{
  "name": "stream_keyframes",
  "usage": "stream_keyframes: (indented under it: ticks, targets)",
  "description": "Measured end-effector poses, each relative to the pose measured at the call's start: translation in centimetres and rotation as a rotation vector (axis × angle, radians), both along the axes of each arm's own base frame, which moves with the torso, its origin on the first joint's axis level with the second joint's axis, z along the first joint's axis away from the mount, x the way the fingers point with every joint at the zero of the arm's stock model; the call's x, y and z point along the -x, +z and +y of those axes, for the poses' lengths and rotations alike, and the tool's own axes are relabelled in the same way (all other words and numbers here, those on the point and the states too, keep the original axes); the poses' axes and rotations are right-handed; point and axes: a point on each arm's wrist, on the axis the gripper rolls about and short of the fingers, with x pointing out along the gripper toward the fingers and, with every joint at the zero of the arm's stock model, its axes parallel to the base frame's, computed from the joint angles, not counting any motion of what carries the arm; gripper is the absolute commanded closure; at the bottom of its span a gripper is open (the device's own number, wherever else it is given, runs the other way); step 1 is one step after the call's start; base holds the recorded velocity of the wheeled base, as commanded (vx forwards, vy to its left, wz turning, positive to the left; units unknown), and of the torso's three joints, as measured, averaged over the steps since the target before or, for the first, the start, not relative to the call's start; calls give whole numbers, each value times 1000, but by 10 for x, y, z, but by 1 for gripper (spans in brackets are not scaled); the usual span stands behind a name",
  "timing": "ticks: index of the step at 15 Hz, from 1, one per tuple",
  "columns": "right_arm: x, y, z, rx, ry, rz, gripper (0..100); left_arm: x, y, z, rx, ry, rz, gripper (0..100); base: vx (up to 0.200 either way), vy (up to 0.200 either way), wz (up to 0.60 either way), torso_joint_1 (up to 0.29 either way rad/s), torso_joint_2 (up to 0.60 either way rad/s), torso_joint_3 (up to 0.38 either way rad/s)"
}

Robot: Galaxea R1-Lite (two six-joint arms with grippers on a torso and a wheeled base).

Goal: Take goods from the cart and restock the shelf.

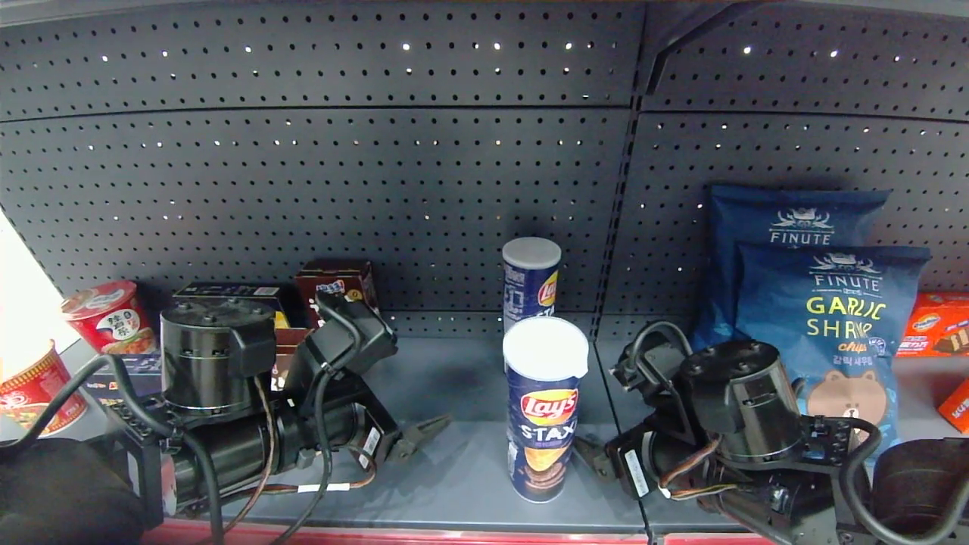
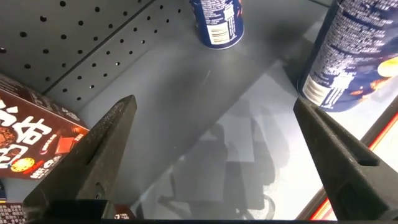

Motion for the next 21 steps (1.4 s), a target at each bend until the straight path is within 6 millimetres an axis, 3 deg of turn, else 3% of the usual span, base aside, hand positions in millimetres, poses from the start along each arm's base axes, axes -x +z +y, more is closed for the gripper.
stream_keyframes:
  ticks: [21]
  targets:
    - [3,0,3,-3,15,-3,0,0,-3,0,-6,2,11,0,0,0,0,0,0,0]
